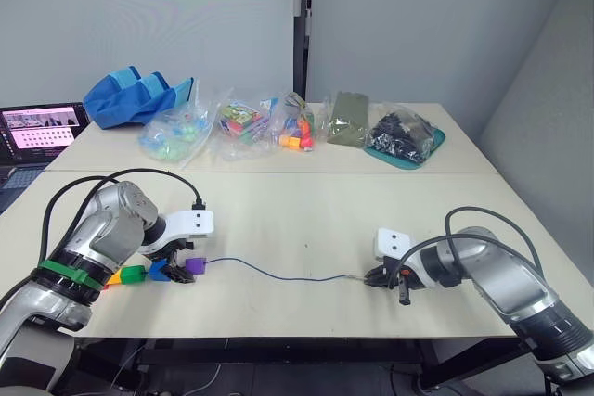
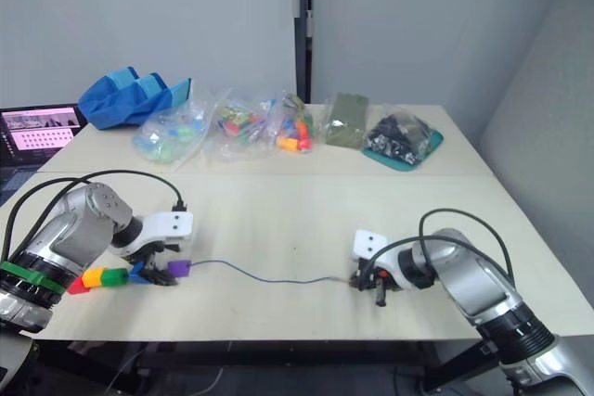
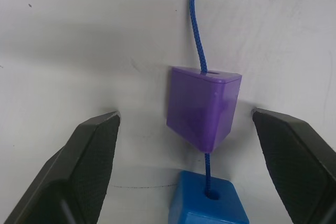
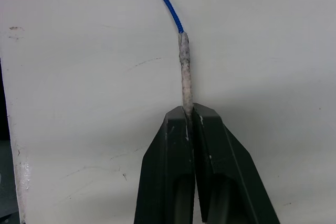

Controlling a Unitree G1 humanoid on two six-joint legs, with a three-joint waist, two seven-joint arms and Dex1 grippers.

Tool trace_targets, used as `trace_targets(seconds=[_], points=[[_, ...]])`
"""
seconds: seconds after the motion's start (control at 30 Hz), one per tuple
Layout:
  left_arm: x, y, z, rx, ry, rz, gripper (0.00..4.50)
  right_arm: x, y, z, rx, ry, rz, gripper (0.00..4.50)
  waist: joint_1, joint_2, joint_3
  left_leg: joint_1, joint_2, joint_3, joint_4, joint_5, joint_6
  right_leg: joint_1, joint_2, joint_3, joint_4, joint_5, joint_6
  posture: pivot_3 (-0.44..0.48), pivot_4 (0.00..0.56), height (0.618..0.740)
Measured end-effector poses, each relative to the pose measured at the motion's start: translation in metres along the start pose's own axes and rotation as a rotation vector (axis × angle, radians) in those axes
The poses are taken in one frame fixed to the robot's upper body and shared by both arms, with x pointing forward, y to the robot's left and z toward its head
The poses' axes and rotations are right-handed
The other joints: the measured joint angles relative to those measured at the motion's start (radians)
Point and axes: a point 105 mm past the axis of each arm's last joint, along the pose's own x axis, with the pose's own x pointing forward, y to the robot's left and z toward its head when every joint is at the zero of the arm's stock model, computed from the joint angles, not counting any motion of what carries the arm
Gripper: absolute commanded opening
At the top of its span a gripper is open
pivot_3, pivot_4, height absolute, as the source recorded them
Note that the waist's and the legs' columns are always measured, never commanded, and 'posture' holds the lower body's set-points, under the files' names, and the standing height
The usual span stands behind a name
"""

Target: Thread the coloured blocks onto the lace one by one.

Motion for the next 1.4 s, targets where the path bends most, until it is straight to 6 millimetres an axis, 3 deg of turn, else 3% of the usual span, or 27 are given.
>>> trace_targets(seconds=[0.53, 0.87, 1.3, 1.4], points=[[0.000, -0.004, 0.006, -0.018, 0.101, 0.039, 4.24, 0.004, -0.005, 0.004, -0.006, -0.011, 0.010, 0.00, -0.001, 0.000, 0.000, 0.000, 0.000, 0.000, 0.000, 0.000, 0.000, 0.000, 0.000, 0.000, 0.000, 0.000, 0.000, 0.000, 0.150, 0.717], [0.005, -0.006, 0.015, 0.018, 0.082, 0.027, 1.27, 0.004, -0.006, 0.003, -0.010, -0.009, 0.005, 0.00, 0.004, 0.001, -0.001, 0.001, 0.000, 0.000, 0.000, 0.000, 0.000, 0.001, 0.000, 0.000, 0.000, 0.000, 0.000, 0.000, 0.150, 0.717], [0.005, -0.006, 0.016, 0.108, 0.110, 0.022, 1.26, 0.003, -0.003, 0.002, -0.014, -0.007, 0.006, 0.00, 0.001, 0.002, -0.001, 0.001, 0.000, 0.000, 0.000, 0.000, 0.000, 0.001, 0.000, 0.000, 0.000, 0.000, 0.000, 0.000, 0.150, 0.717], [0.001, -0.007, 0.007, 0.131, 0.145, 0.010, 1.26, -0.004, -0.006, -0.004, -0.007, 0.016, -0.007, 0.00, 0.001, 0.002, -0.001, 0.000, 0.000, 0.000, 0.000, 0.000, 0.000, 0.000, 0.000, 0.000, 0.000, 0.000, 0.000, 0.000, 0.150, 0.717]])
